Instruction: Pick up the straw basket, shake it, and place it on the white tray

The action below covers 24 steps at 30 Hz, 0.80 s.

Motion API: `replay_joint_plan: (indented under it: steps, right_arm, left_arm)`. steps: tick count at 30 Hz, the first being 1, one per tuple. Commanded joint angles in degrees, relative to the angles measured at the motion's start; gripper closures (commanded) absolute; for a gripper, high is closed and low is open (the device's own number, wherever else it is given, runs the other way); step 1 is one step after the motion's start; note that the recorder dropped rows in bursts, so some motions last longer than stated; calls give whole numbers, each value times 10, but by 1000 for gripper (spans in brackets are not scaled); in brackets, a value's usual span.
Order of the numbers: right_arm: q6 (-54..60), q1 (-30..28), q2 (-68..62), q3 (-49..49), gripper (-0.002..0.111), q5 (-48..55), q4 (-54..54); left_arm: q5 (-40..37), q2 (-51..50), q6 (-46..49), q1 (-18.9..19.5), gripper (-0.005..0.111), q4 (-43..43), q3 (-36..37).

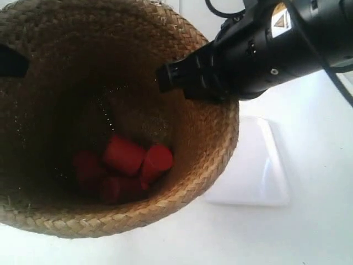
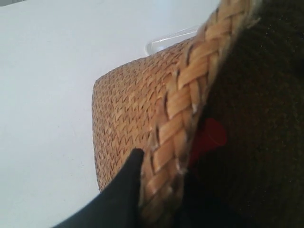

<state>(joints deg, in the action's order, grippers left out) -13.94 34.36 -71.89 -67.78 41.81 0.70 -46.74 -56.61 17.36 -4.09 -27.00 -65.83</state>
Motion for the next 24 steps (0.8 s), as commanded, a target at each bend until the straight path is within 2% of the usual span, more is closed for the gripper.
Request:
replay_joint_plan:
  steps: [1,7,13,14,16,17,18,19,20,22,23,24]
  right_arm:
    - [6,-2,3,-1,108,7,-15]
    - [3,-2,3,32,108,-2,-18]
    - [-1,-2,3,57,108,-27,-22]
    - [6,-2,6,39,108,-15,-24]
    - [22,-2,41,-69,108,64,-24]
    - [30,-1,67,-126,108,72,23]
    - [60,5,77,-122,108,47,50]
    - [89,9,72,-86,108,1,43]
    - [84,11,53,-49,108,0,39]
    - [49,-4,8,-26,108,67,29]
    - [50,-5,-2,-23,108,84,26]
    - [61,-1,-6,-21,108,78,40]
  left_arm:
    - [0,5,3,0,107,-12,-6]
    - [5,-8,4,0,107,-10,31]
    - [55,-8,6,0,107,-41,45]
    - [53,-7,15,0,107,-44,27]
    - [-13,8,6,0,107,-69,-70]
    - [-44,22,12,0,107,-94,-121]
    - [-53,30,54,-1,107,-102,-134]
    - [-31,28,88,-3,107,-86,-110]
    - [-11,12,72,-9,107,-60,-70]
    - [-52,-30,-45,-5,107,10,-29]
    - [-72,-37,-49,-5,107,27,-27]
    - [-76,-38,-22,-11,107,7,-25]
